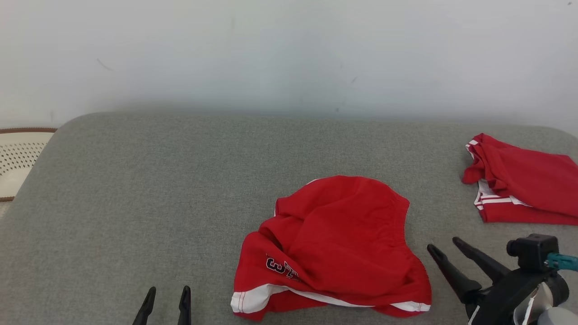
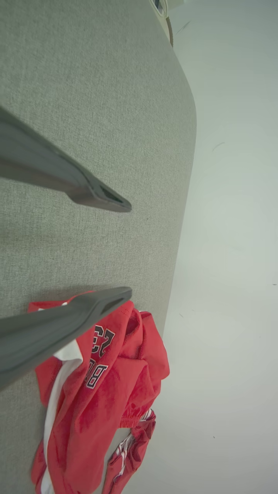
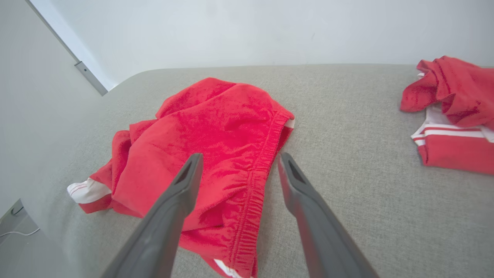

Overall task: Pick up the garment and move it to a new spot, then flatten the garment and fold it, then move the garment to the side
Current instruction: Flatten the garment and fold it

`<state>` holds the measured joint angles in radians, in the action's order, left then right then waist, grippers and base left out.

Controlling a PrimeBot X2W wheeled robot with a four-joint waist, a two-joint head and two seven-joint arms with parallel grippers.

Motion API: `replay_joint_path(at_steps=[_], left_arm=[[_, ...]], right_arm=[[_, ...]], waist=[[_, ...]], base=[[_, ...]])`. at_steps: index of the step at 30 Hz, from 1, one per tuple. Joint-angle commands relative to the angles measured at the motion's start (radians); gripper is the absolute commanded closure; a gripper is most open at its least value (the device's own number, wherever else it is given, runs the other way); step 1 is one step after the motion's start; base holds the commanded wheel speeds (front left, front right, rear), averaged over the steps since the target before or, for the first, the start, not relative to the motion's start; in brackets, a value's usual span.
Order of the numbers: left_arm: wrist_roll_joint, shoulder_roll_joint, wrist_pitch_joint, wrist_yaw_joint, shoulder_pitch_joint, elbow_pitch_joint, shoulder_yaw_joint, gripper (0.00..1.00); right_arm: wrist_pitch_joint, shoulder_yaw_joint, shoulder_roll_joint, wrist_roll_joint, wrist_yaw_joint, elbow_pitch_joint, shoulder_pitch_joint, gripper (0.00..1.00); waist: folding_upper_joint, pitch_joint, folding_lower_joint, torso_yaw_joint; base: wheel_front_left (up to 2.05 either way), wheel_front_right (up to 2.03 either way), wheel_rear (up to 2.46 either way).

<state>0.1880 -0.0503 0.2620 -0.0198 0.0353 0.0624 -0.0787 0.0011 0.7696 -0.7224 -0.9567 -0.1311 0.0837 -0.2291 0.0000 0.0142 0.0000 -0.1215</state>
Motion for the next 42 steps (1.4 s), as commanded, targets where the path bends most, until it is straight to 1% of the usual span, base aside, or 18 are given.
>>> replay_joint_path(at_steps=[1,5,10,16,24,29,37,42], left_arm=[[-0.007,-0.001,0.004,0.002,0.008,-0.005,0.003,0.0],[-0.012,-0.001,0.004,0.004,0.01,-0.015,0.008,0.0],[-0.023,-0.001,0.004,0.008,0.014,-0.027,0.018,0.0],[-0.046,-0.001,0.004,0.014,0.019,-0.038,0.03,0.0],[-0.059,-0.001,0.004,0.023,0.031,-0.043,0.067,0.0],[-0.065,-0.001,0.004,0.024,0.047,-0.048,0.093,0.0],[-0.104,-0.011,0.004,0.008,0.062,-0.034,0.107,0.0],[-0.13,-0.011,0.004,0.022,0.073,-0.05,0.097,0.0]], right_arm=[[-0.031,-0.024,0.012,0.026,0.001,0.008,0.015,0.0],[-0.12,-0.11,0.064,0.091,0.001,0.042,0.034,0.0],[-0.192,-0.212,0.141,0.189,0.001,0.087,0.071,0.0],[-0.229,-0.332,0.242,0.292,0.001,0.122,0.112,0.0],[-0.25,-0.468,0.359,0.408,0.001,0.122,0.178,0.0],[-0.257,-0.518,0.395,0.45,0.001,0.105,0.219,0.0],[-0.251,-0.536,0.433,0.509,0.001,0.092,0.237,0.0],[-0.243,-0.545,0.449,0.539,0.001,0.089,0.24,0.0]], waist=[[0.0,-0.003,0.0,0.003],[0.0,-0.005,0.0,0.013],[0.0,-0.004,0.0,0.028],[0.0,0.003,0.0,0.048],[0.0,0.019,0.0,0.063],[0.0,0.027,0.0,0.062],[0.0,0.033,0.0,0.065],[0.0,0.039,0.0,0.067]], base=[[0.0,0.0,0.0],[0.0,0.0,0.0],[0.0,0.0,0.0],[0.0,0.0,0.0],[0.0,0.0,0.0],[0.0,0.0,0.0],[0.0,0.0,0.0],[0.0,0.0,0.0]])
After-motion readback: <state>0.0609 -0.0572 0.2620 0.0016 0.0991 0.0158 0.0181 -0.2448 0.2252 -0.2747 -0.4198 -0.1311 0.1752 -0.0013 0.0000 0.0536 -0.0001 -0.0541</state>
